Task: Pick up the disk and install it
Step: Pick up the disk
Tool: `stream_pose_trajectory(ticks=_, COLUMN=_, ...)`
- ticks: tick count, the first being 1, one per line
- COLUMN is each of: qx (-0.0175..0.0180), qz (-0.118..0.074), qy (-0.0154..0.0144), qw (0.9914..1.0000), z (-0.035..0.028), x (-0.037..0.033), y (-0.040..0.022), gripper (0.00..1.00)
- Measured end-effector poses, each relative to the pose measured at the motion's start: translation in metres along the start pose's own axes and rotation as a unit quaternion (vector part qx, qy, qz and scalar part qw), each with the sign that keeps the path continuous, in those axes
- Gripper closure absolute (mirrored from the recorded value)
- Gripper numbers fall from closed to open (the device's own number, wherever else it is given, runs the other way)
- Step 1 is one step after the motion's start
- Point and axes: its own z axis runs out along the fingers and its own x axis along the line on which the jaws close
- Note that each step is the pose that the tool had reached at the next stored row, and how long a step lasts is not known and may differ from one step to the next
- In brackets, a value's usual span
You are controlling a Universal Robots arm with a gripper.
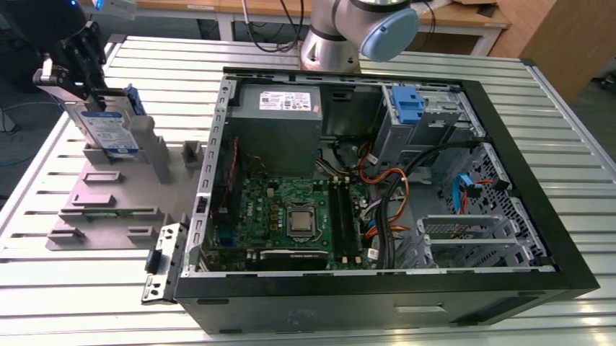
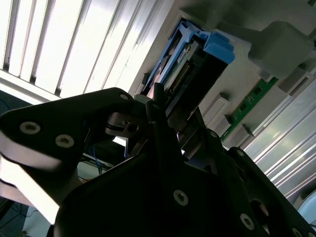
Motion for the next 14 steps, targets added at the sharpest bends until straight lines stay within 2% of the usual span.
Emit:
stream_pose_trajectory(ticks=4, qx=0.0, qz=0.0, qy=0.0, qw=1.0, z=-0.0003, x=0.0, y=0.0, gripper=0.65)
stream_pose_trajectory(ticks=9, qx=0.0, qz=0.0, qy=0.0009, qw=1.0, z=-0.0064, x=-0.0003, y=0.0001, gripper=0.65)
stream_pose_trajectory(ticks=14, qx=0.0001, qz=0.0, qy=0.0015, qw=1.0, z=-0.019, x=-0.001, y=0.0002, gripper=0.65)
